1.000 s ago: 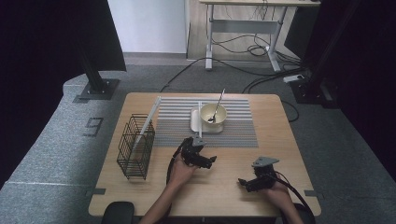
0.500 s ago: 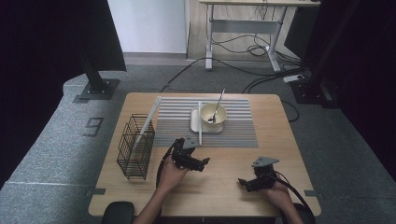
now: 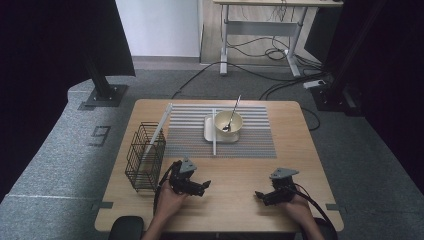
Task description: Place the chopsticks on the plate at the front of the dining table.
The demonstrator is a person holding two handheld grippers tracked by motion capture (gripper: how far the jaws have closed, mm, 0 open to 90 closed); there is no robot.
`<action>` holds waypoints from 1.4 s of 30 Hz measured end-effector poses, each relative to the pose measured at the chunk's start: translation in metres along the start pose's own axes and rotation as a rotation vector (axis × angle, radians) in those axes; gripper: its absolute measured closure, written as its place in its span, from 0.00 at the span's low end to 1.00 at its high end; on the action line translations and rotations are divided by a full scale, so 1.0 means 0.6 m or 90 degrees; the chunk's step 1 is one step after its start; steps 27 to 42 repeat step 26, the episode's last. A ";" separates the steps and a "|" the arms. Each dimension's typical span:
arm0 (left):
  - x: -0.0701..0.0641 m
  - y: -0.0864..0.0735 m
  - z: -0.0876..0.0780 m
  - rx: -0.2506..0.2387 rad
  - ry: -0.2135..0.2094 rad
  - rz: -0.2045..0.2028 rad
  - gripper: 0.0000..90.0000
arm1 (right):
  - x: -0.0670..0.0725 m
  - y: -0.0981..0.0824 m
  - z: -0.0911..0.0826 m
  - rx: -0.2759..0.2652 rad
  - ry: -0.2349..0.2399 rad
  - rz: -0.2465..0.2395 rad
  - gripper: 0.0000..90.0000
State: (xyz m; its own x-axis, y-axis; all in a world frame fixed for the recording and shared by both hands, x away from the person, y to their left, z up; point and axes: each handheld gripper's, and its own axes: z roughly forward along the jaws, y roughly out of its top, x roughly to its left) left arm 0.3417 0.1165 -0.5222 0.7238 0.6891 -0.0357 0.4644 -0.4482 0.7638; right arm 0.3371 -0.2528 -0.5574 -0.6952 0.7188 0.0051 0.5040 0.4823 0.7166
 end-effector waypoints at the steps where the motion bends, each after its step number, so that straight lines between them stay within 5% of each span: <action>1: 0.000 -0.006 0.000 0.004 -0.001 -0.003 0.00 | 0.000 0.000 0.000 0.000 0.000 0.000 0.00; 9: -0.001 -0.032 0.010 0.044 0.007 -0.004 0.00 | 0.000 0.000 0.000 0.000 0.000 0.000 0.00; 13: -0.003 -0.038 0.026 0.096 0.014 0.015 0.00 | 0.000 0.000 0.000 0.000 0.000 0.001 0.00; 42: -0.002 -0.038 0.027 0.097 0.011 0.017 0.00 | 0.000 0.000 0.000 0.000 0.000 0.000 0.00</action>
